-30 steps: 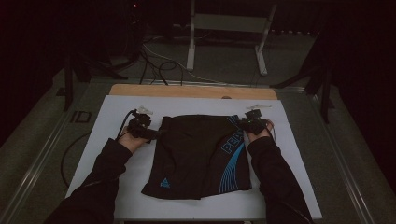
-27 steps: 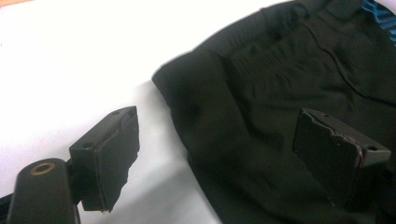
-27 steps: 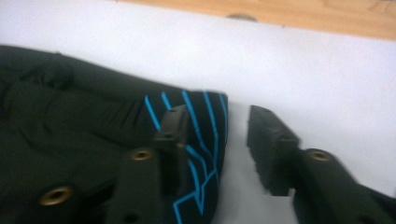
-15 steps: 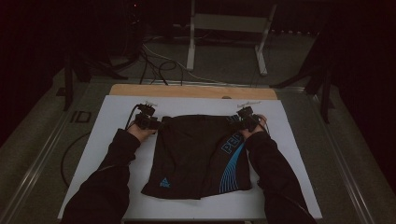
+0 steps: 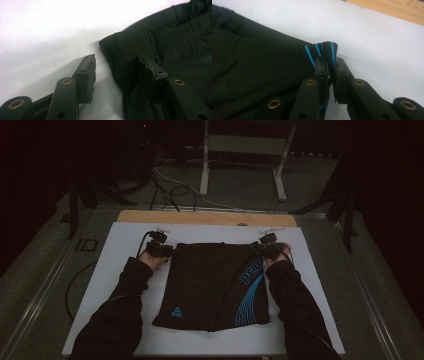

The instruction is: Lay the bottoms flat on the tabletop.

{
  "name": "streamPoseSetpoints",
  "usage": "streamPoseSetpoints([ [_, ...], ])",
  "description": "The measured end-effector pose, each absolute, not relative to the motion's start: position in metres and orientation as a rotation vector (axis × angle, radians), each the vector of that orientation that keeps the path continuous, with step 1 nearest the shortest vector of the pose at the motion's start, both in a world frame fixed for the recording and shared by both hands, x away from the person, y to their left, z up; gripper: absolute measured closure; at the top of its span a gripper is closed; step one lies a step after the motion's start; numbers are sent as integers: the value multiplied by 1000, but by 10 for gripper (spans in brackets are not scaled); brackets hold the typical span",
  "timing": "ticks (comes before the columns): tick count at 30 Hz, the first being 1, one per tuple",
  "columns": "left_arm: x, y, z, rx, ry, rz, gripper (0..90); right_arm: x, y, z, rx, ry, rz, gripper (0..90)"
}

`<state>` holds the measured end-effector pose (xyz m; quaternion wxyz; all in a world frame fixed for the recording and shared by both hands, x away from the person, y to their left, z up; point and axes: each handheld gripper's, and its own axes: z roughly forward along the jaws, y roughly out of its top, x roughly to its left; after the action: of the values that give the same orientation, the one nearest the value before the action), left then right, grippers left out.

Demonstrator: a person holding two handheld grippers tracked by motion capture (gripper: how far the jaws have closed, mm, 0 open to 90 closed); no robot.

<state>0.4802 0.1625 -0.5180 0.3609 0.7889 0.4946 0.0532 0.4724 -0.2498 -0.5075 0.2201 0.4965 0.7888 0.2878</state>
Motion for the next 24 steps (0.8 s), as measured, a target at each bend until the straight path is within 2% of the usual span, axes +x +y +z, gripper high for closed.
streamPoseSetpoints([
  [2,483,162,-518,2030,1284,124,553,472,-249,-509,1381,2183,800,837],
  [4,484,160,-518,2041,1284,130,641,472,-249,-509,1381,2181,797,837],
  [5,484,156,-517,2068,1294,159,641,472,-249,-509,1384,2178,802,837],
  [6,484,154,-516,2085,1296,186,719,472,-249,-509,1388,2174,809,838],
  [9,483,156,-512,2073,1294,191,844,471,-248,-508,1387,2171,836,838],
  [14,480,159,-498,2078,1252,263,865,472,-246,-501,1389,2156,878,837],
  [20,481,166,-469,2071,1212,474,866,471,-241,-489,1394,2124,977,837],
  [24,486,168,-469,2081,1234,476,864,473,-234,-482,1376,2105,989,837],
])
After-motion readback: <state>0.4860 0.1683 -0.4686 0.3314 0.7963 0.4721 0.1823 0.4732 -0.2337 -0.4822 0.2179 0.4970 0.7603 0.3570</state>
